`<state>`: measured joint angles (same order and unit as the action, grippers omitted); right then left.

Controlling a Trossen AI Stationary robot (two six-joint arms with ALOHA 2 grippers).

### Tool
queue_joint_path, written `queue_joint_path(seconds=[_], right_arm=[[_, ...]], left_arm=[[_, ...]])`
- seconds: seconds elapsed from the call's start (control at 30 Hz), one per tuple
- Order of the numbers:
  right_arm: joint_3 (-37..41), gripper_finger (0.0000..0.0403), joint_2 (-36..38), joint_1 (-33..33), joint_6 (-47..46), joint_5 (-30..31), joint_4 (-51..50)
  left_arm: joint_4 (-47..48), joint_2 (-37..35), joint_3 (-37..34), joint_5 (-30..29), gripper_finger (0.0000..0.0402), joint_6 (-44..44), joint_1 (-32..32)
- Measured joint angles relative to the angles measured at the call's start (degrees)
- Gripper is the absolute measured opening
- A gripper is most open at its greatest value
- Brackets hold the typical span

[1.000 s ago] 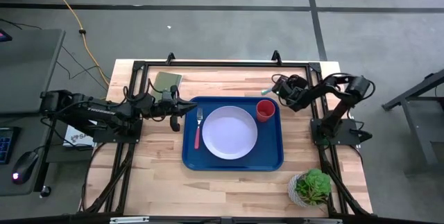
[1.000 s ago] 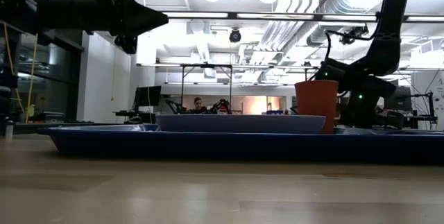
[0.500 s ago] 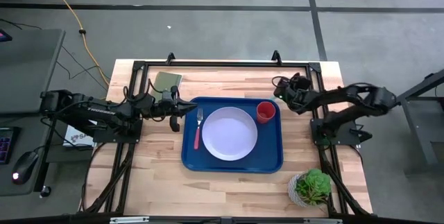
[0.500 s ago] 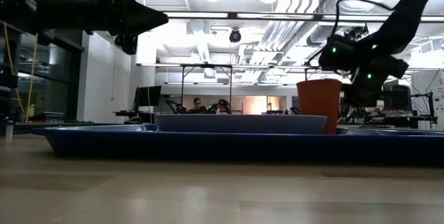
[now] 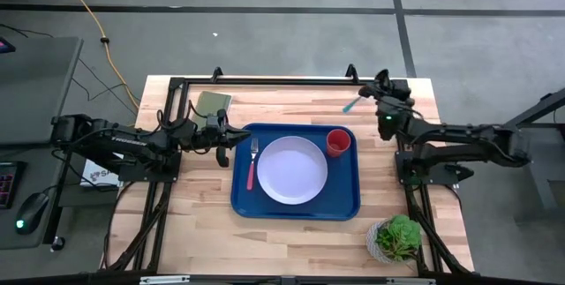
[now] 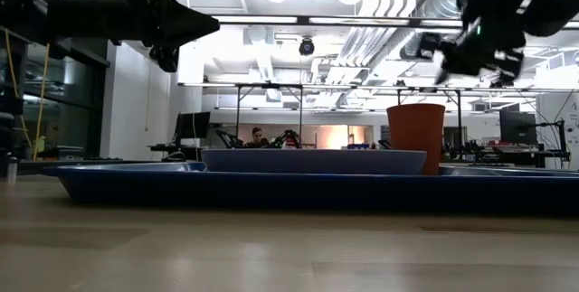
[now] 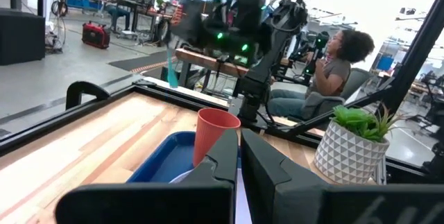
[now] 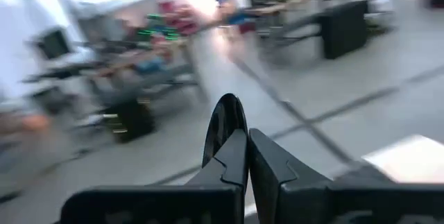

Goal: Pick and place plate/cup/fork/spoon on tray
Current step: Put the blue spoon on the blue serving tray to the left of the red fork

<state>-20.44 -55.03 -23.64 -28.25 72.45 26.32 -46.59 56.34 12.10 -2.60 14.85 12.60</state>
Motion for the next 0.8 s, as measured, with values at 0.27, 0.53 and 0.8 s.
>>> queue_joint_path(seconds=[0.27, 0.53, 0.8], right_arm=[[-0.07, 0.0, 0.85, 5.09, 12.05, -29.39, 15.19], [-1.46, 0.0, -9.05, 15.3, 13.39, -40.07, 23.46], [-16.39, 0.0, -23.34, 23.52, 20.61, -41.64, 24.51]], left_arm=[[0.07, 0.02, 0.0, -2.84, 0.0015, -0.36, 0.02], [0.07, 0.02, 0.0, -2.98, 0.0106, 0.64, 0.02], [0.01, 6.05, 3.83, -0.83, 0.0194, 6.76, -2.87]])
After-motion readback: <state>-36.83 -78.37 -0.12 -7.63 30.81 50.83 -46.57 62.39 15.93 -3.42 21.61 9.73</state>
